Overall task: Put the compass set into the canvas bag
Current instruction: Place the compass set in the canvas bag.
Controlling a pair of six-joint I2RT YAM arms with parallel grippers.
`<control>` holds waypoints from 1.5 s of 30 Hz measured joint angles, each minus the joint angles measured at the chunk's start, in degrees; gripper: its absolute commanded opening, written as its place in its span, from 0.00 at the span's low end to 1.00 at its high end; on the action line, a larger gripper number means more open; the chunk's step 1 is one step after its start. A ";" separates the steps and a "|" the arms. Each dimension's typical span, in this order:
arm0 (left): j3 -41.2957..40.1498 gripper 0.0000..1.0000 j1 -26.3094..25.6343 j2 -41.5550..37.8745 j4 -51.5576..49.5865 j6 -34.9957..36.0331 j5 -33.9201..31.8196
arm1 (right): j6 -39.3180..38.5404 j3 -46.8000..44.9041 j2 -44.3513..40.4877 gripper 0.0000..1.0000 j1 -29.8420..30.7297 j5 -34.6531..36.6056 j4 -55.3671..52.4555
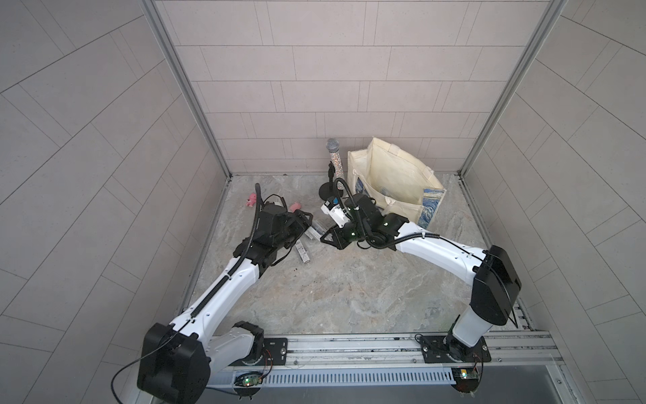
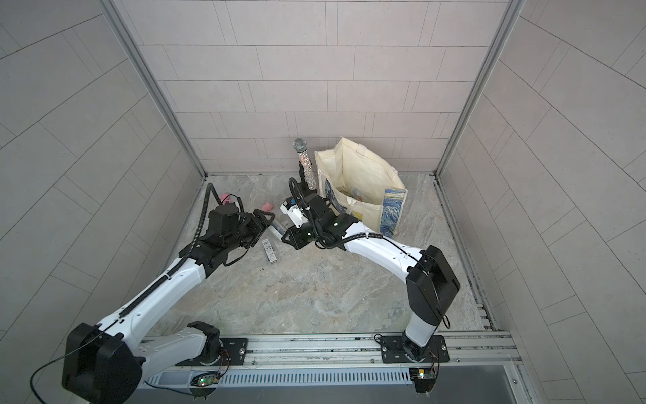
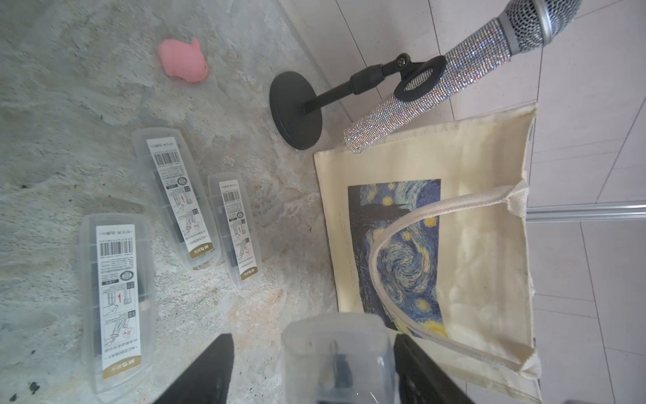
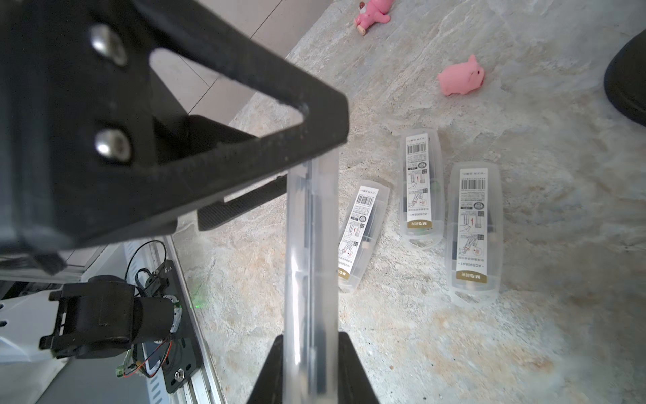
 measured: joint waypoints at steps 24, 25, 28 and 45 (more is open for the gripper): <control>1.03 0.76 5.31 2.10 -8.39 23.10 8.17 | -10.78 7.43 -14.69 0.00 -9.51 15.87 -14.29; 1.03 0.76 5.31 2.10 -9.16 24.37 8.22 | -11.41 8.39 -14.91 0.00 -10.16 16.92 -14.80; 1.40 0.76 5.31 2.14 -11.69 28.28 8.20 | -13.46 11.41 -15.43 0.00 -12.39 20.59 -16.20; 7.50 0.76 5.31 6.08 -17.09 39.21 12.48 | -17.92 18.18 -13.00 0.00 -24.94 28.81 -18.64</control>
